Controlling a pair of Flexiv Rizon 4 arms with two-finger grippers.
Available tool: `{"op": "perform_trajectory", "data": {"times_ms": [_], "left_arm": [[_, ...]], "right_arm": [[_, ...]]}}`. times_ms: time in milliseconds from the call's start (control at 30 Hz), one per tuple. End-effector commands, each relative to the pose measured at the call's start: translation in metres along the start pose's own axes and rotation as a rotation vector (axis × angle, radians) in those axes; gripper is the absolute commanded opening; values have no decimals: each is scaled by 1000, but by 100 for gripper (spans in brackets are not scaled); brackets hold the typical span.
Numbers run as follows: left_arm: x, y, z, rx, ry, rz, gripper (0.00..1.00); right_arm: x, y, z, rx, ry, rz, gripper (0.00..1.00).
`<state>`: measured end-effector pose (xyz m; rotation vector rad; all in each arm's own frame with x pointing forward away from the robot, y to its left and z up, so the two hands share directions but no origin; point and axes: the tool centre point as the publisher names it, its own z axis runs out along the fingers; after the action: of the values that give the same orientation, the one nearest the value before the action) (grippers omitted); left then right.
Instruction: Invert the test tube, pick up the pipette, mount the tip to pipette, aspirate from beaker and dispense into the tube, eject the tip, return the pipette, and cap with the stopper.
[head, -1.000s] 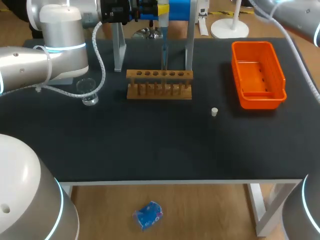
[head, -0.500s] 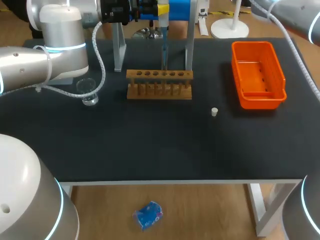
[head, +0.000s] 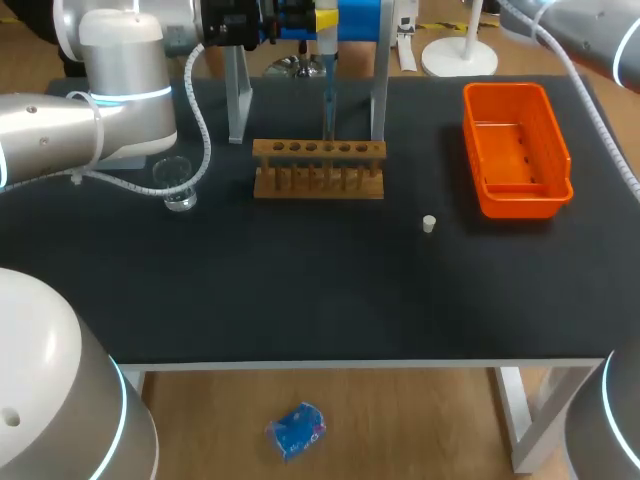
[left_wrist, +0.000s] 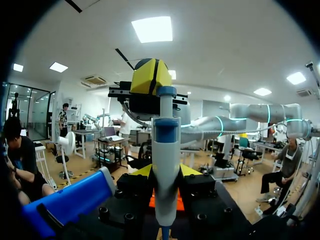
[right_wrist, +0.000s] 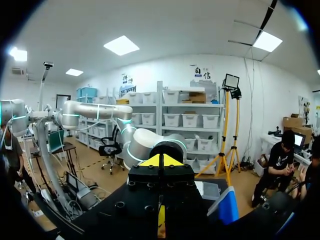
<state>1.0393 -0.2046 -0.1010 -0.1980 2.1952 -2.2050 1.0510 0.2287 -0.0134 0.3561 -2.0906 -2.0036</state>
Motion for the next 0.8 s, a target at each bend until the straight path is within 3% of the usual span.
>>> {"op": "perform_trajectory", "data": {"times_ms": [33,800], "left_arm": [[0,-1,1,2,-1,1,0],[0,-1,1,2,-1,1,0]], "right_arm": [[-4,-3,-1,0,10,2,0],[2,-15,1,-13,0,20,0]]}}
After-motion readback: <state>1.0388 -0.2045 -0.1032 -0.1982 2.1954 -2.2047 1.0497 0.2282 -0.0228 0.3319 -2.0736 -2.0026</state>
